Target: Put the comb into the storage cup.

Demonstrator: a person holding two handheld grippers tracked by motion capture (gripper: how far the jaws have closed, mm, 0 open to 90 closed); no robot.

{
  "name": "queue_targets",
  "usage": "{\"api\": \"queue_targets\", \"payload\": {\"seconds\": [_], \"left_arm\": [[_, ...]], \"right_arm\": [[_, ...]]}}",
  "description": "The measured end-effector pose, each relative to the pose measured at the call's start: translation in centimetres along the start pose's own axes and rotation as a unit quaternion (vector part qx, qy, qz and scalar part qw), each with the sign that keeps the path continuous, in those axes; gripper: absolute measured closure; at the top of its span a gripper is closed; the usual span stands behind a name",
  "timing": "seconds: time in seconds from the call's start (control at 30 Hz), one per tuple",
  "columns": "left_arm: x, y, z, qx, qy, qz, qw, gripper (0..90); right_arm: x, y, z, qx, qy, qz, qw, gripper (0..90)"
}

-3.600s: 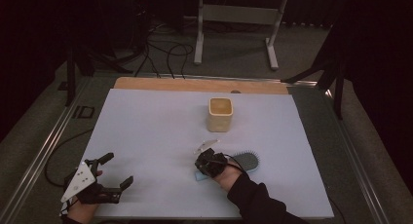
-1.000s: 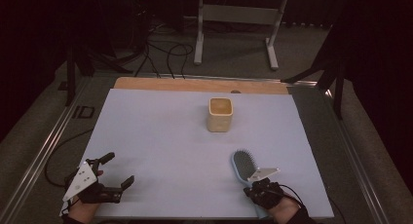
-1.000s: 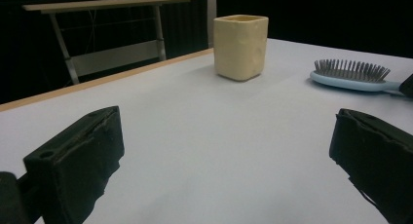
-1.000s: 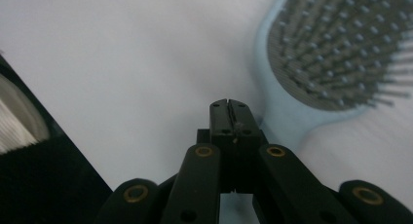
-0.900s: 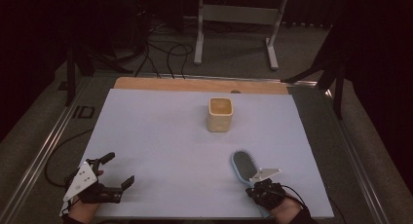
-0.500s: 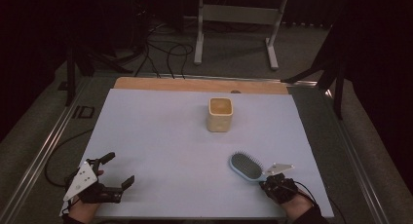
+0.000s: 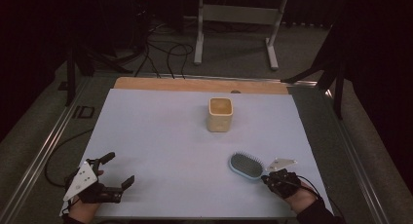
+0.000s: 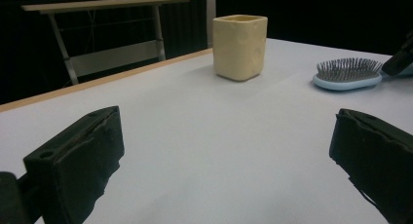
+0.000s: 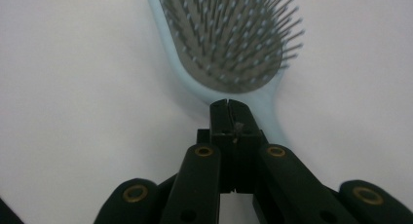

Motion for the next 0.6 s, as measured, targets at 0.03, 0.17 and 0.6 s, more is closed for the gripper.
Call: {"api": "queue_targets", "payload": {"seconds": [0.03,0.17,0.6], "left_arm": [[0.0,0.0,0.0,0.0,0.0,-0.001,1.0,0.0],[0.0,0.0,0.0,0.0,0.002,-0.001,1.0,0.0],[0.0,0.0,0.1,0.001,0.003,-0.003,1.0,0.0]], "right_arm": [[-0.1,0.1,-0.1,-0.002,0.005,0.0,1.0,90.0],[-0.3,0.6,-0.7,-0.028,0.026,-0.007,0.9992,90.0],[-0.7,2.8,-3.1,-0.078,0.086,-0.026,0.9929,74.2]]}}
Point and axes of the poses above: each handheld gripper's, and its own axes: y roughly backward along the jaws, x roughly out of its underside, z roughly to its left, the point moved 1 cm from there along -y, roughly forward along the jaws, and after that the axes turned 3 degrees about -x, right-handed, at the moved point
